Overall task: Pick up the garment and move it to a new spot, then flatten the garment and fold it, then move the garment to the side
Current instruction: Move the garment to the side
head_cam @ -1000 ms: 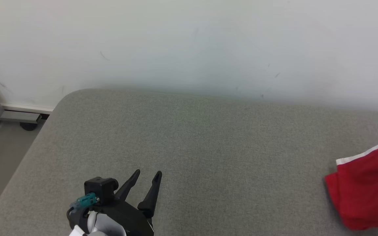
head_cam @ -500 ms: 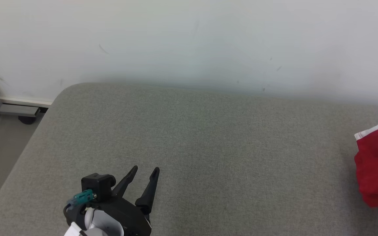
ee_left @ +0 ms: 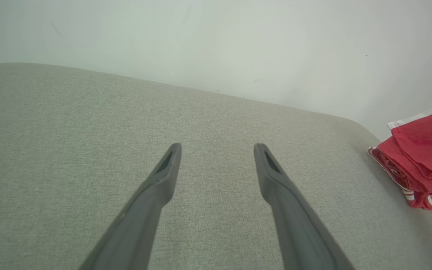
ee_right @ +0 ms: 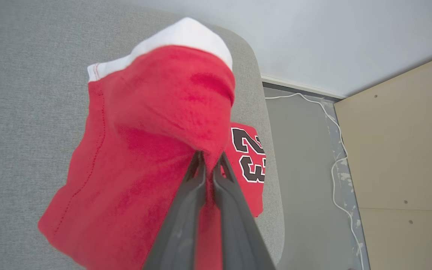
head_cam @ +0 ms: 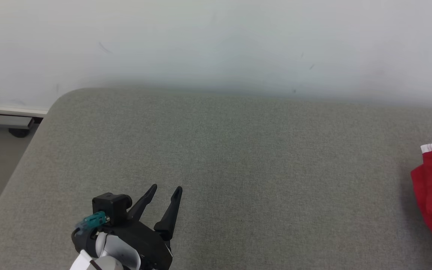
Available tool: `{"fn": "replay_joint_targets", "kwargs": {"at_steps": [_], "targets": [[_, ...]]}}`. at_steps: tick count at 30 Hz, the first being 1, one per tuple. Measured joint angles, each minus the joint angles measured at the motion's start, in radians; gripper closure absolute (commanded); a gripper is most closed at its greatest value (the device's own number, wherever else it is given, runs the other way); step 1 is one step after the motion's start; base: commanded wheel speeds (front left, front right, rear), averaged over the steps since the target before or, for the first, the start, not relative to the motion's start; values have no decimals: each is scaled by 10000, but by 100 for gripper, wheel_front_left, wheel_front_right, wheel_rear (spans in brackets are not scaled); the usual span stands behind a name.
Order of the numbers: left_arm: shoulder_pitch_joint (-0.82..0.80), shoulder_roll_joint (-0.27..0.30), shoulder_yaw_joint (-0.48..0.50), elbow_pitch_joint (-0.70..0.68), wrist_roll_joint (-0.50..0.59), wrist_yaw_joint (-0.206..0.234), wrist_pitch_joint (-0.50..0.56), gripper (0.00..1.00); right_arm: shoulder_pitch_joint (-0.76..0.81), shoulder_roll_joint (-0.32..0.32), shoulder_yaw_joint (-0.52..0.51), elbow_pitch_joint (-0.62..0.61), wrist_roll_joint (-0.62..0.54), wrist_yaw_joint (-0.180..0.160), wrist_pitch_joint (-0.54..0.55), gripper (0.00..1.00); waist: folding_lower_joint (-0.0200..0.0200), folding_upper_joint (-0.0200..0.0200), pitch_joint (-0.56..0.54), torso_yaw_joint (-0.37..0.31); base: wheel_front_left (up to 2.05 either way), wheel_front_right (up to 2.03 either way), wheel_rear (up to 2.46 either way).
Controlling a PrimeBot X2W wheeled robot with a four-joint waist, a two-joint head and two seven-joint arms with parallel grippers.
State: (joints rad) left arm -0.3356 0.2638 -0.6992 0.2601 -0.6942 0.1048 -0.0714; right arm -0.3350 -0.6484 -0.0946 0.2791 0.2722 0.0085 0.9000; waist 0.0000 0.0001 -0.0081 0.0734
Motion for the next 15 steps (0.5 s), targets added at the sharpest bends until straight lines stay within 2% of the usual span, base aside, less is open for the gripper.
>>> {"fn": "replay_joint_targets", "kwargs": {"at_steps": [2,3,4,5,9,15], "targets": [[-3,4,-8,-58,4,0,8,0,127,-180,56,69,-188,21,-119,100,0,0,78,-33,0,0,0],[-15,10,-15,-84,13,0,23,0,202,-232,77,61,-309,21,-155,84,0,0,120,-47,0,0,0],[-31,10,-27,-102,46,0,59,0,239,-261,105,67,-403,21,-257,20,0,0,166,-61,0,0,0],[-51,12,-44,-113,65,-2,94,0,244,-272,119,67,-497,10,-336,0,0,0,210,-72,0,0,0],[-277,82,-48,-132,86,-2,105,0,207,-382,311,90,-997,-100,-754,0,0,0,412,-129,0,0,0],[-453,63,-96,-77,92,-33,198,0,178,-391,370,219,-1312,-499,-1139,0,0,0,478,-166,0,0,0]]}}
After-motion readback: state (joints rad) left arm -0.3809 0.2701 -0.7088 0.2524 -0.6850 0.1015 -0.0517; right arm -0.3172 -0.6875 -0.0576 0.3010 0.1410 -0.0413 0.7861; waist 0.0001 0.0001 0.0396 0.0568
